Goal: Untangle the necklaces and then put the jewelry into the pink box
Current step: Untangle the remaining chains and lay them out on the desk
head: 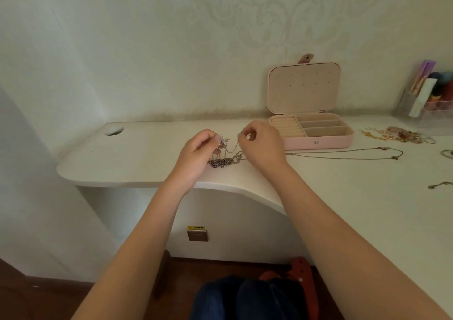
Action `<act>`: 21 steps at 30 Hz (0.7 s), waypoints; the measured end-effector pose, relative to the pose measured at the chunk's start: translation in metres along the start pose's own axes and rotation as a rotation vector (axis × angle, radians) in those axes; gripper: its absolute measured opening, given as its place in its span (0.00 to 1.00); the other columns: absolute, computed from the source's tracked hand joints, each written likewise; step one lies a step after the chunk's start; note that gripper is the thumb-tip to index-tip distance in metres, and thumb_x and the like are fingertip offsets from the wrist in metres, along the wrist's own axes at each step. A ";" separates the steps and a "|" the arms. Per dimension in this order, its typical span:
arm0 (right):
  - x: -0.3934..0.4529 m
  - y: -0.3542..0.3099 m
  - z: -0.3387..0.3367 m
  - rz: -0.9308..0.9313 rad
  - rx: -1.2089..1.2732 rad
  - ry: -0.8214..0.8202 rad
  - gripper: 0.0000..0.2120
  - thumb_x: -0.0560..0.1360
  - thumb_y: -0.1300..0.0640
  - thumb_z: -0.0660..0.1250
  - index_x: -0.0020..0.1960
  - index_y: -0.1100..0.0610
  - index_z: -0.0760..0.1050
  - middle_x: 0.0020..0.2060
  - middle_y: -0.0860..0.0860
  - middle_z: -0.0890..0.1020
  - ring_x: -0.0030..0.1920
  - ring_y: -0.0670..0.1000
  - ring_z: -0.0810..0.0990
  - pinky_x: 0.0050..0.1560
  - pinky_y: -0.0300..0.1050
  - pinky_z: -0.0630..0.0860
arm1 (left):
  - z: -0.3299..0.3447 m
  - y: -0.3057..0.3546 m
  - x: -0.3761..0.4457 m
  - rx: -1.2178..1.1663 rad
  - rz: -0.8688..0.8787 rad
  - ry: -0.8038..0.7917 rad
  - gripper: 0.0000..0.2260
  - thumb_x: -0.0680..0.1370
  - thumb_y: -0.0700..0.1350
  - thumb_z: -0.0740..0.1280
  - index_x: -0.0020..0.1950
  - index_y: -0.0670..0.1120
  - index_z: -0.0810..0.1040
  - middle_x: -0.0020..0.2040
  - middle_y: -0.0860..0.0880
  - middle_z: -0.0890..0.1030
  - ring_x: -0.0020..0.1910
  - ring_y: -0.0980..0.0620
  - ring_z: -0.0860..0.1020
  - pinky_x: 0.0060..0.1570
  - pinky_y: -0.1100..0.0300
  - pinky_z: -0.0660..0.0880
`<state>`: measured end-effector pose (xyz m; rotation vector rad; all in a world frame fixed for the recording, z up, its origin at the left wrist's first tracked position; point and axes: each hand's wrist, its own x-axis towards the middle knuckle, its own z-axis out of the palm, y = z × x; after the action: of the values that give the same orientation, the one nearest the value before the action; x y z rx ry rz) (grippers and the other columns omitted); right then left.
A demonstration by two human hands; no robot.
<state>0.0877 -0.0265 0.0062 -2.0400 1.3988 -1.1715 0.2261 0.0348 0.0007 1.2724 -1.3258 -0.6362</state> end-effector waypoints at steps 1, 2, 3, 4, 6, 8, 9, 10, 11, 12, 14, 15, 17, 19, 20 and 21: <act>-0.001 0.000 0.002 -0.036 -0.050 -0.011 0.06 0.74 0.53 0.65 0.42 0.54 0.78 0.43 0.51 0.78 0.50 0.53 0.73 0.51 0.47 0.71 | 0.000 -0.001 0.000 -0.006 0.001 0.005 0.10 0.80 0.42 0.62 0.38 0.49 0.74 0.33 0.60 0.76 0.35 0.62 0.75 0.34 0.72 0.67; -0.002 -0.002 0.003 -0.071 -0.048 -0.013 0.07 0.74 0.52 0.65 0.43 0.54 0.80 0.47 0.52 0.78 0.53 0.53 0.71 0.53 0.46 0.69 | 0.000 -0.001 0.000 -0.012 0.002 0.012 0.10 0.80 0.42 0.62 0.39 0.49 0.74 0.35 0.59 0.77 0.35 0.62 0.75 0.34 0.72 0.67; -0.003 -0.004 0.004 -0.100 0.025 -0.022 0.09 0.75 0.51 0.66 0.43 0.54 0.81 0.47 0.51 0.79 0.53 0.50 0.71 0.53 0.45 0.69 | 0.000 -0.002 0.001 -0.022 0.000 0.020 0.10 0.80 0.42 0.62 0.39 0.48 0.74 0.36 0.57 0.77 0.35 0.61 0.75 0.35 0.71 0.68; -0.005 -0.007 0.003 -0.119 0.146 -0.060 0.09 0.75 0.50 0.66 0.43 0.54 0.82 0.45 0.50 0.80 0.50 0.46 0.73 0.50 0.41 0.69 | 0.000 -0.002 0.001 -0.037 -0.005 0.028 0.10 0.80 0.42 0.62 0.39 0.48 0.74 0.36 0.56 0.77 0.35 0.60 0.75 0.35 0.71 0.68; -0.008 -0.012 0.001 -0.144 0.334 -0.191 0.08 0.74 0.52 0.69 0.40 0.55 0.83 0.39 0.47 0.82 0.39 0.40 0.73 0.42 0.36 0.69 | 0.000 -0.003 0.001 -0.059 -0.025 0.041 0.10 0.81 0.42 0.61 0.40 0.47 0.74 0.34 0.58 0.78 0.37 0.59 0.76 0.37 0.68 0.70; -0.009 -0.013 -0.001 -0.165 0.368 -0.218 0.06 0.73 0.56 0.71 0.39 0.56 0.82 0.35 0.47 0.83 0.33 0.40 0.73 0.39 0.37 0.69 | 0.000 -0.004 0.002 -0.062 -0.042 0.039 0.09 0.81 0.43 0.61 0.42 0.47 0.75 0.35 0.57 0.80 0.39 0.57 0.78 0.40 0.66 0.71; -0.008 -0.012 -0.001 -0.165 0.383 -0.198 0.05 0.72 0.57 0.71 0.38 0.56 0.81 0.34 0.48 0.83 0.33 0.42 0.73 0.39 0.39 0.69 | 0.000 -0.004 0.002 -0.061 -0.045 0.033 0.08 0.81 0.43 0.61 0.43 0.46 0.75 0.36 0.54 0.80 0.39 0.57 0.78 0.40 0.65 0.72; -0.007 -0.012 -0.001 -0.160 0.403 -0.182 0.05 0.72 0.57 0.71 0.38 0.56 0.81 0.34 0.49 0.83 0.34 0.44 0.73 0.38 0.40 0.69 | 0.001 -0.003 0.001 -0.067 -0.046 0.029 0.07 0.81 0.43 0.61 0.44 0.44 0.75 0.37 0.52 0.81 0.37 0.57 0.78 0.40 0.66 0.72; -0.007 -0.013 -0.002 -0.149 0.430 -0.181 0.05 0.72 0.57 0.71 0.38 0.56 0.81 0.35 0.50 0.83 0.34 0.46 0.72 0.37 0.40 0.68 | 0.001 -0.002 0.000 -0.073 -0.047 0.028 0.07 0.81 0.42 0.61 0.45 0.43 0.75 0.36 0.51 0.81 0.35 0.57 0.76 0.38 0.67 0.72; -0.007 -0.013 -0.002 -0.129 0.458 -0.192 0.05 0.73 0.58 0.71 0.38 0.56 0.81 0.35 0.51 0.82 0.34 0.46 0.72 0.37 0.39 0.68 | 0.001 -0.001 0.000 -0.073 -0.050 0.033 0.07 0.81 0.42 0.62 0.45 0.42 0.75 0.34 0.52 0.81 0.32 0.58 0.74 0.36 0.68 0.71; -0.007 -0.015 -0.003 -0.079 0.518 -0.228 0.04 0.73 0.59 0.71 0.39 0.58 0.80 0.35 0.52 0.80 0.34 0.46 0.72 0.37 0.37 0.68 | 0.000 0.001 0.000 -0.066 -0.064 0.052 0.07 0.80 0.42 0.63 0.45 0.41 0.76 0.30 0.54 0.79 0.29 0.60 0.72 0.33 0.68 0.68; -0.007 -0.015 -0.003 -0.059 0.548 -0.241 0.04 0.73 0.59 0.71 0.39 0.58 0.81 0.36 0.52 0.80 0.35 0.46 0.72 0.39 0.38 0.68 | 0.000 0.002 0.001 -0.066 -0.072 0.059 0.07 0.79 0.42 0.64 0.44 0.41 0.77 0.29 0.54 0.77 0.28 0.60 0.70 0.32 0.68 0.67; -0.007 -0.017 -0.005 -0.031 0.595 -0.259 0.04 0.73 0.60 0.71 0.39 0.58 0.80 0.36 0.53 0.80 0.37 0.46 0.73 0.40 0.38 0.69 | 0.000 0.003 0.001 -0.058 -0.080 0.057 0.06 0.78 0.41 0.65 0.41 0.41 0.76 0.27 0.53 0.73 0.26 0.60 0.69 0.30 0.69 0.65; -0.006 -0.019 -0.008 0.011 0.638 -0.256 0.06 0.73 0.60 0.70 0.37 0.55 0.79 0.34 0.50 0.79 0.33 0.41 0.73 0.37 0.33 0.69 | 0.002 0.005 -0.001 -0.027 -0.073 0.035 0.05 0.76 0.38 0.66 0.40 0.42 0.76 0.29 0.51 0.70 0.26 0.61 0.69 0.30 0.70 0.66; -0.006 -0.020 -0.010 0.049 0.668 -0.249 0.07 0.73 0.60 0.70 0.37 0.54 0.79 0.32 0.48 0.78 0.31 0.39 0.73 0.34 0.30 0.68 | 0.003 0.005 -0.002 -0.001 -0.067 0.028 0.05 0.76 0.37 0.67 0.39 0.42 0.76 0.29 0.50 0.70 0.27 0.61 0.70 0.30 0.71 0.66; -0.005 -0.020 -0.011 0.094 0.704 -0.241 0.08 0.73 0.60 0.70 0.36 0.53 0.78 0.31 0.47 0.77 0.29 0.38 0.73 0.32 0.30 0.67 | 0.003 0.005 -0.002 0.023 -0.063 0.028 0.06 0.75 0.36 0.67 0.39 0.43 0.76 0.30 0.50 0.71 0.27 0.61 0.70 0.31 0.71 0.67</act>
<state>0.0892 -0.0124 0.0246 -1.5292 0.7962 -1.1222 0.2211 0.0376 0.0040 1.3417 -1.2772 -0.6469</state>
